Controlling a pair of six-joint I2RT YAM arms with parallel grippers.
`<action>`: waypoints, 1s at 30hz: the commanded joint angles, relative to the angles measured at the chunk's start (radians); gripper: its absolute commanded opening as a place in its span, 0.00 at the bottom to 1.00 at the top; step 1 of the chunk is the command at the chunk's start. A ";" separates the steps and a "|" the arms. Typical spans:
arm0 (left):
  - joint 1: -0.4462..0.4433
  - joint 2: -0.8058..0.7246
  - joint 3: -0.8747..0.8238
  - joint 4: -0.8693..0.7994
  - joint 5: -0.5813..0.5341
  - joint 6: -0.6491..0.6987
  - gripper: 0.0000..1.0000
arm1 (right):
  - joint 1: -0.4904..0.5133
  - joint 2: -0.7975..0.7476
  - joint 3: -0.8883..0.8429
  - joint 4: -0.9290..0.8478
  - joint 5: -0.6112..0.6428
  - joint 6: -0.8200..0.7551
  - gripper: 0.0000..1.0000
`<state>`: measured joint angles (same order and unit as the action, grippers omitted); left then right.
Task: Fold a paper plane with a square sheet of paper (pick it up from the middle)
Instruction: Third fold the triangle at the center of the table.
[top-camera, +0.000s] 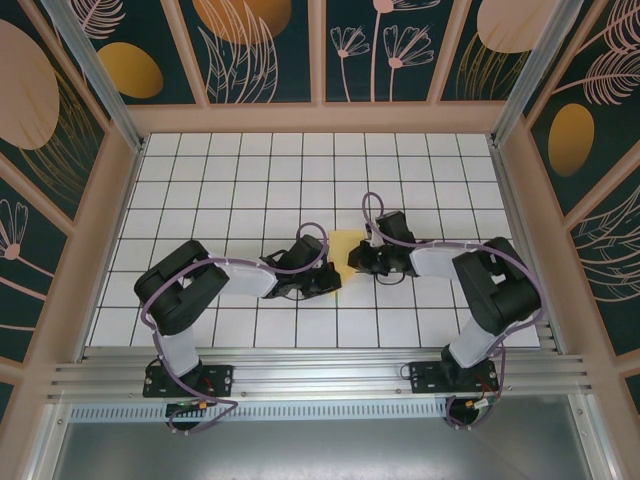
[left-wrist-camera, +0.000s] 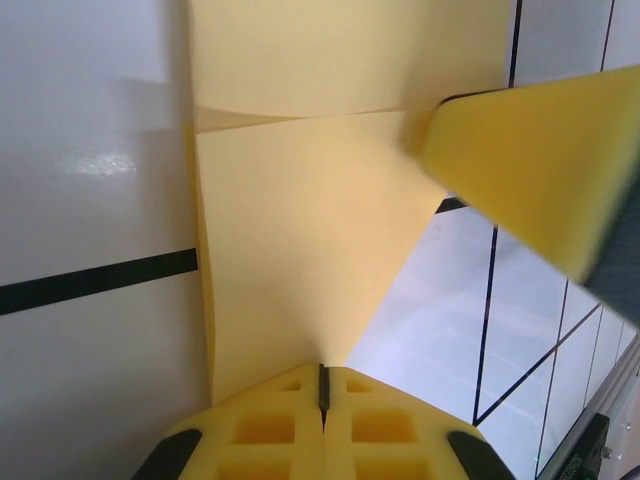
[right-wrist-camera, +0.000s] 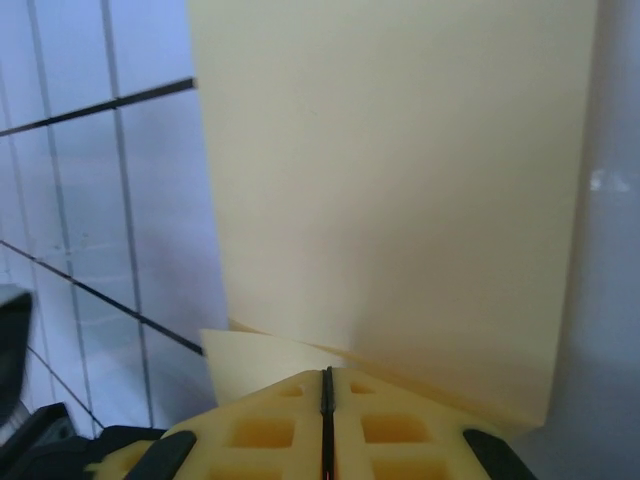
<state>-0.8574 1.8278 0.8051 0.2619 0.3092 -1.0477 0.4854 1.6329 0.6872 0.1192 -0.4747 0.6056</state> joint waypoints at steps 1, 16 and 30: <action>-0.002 0.022 -0.029 -0.144 -0.040 0.033 0.04 | 0.009 -0.050 -0.019 0.007 -0.021 -0.027 0.08; -0.003 0.036 -0.028 -0.166 -0.046 0.055 0.02 | -0.001 0.095 -0.047 0.055 0.074 -0.010 0.05; -0.002 0.058 -0.037 -0.165 -0.041 0.070 0.00 | -0.169 0.113 -0.028 0.062 0.052 -0.069 0.07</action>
<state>-0.8577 1.8301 0.8108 0.2543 0.3054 -1.0096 0.3756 1.7050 0.6567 0.2024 -0.5518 0.5842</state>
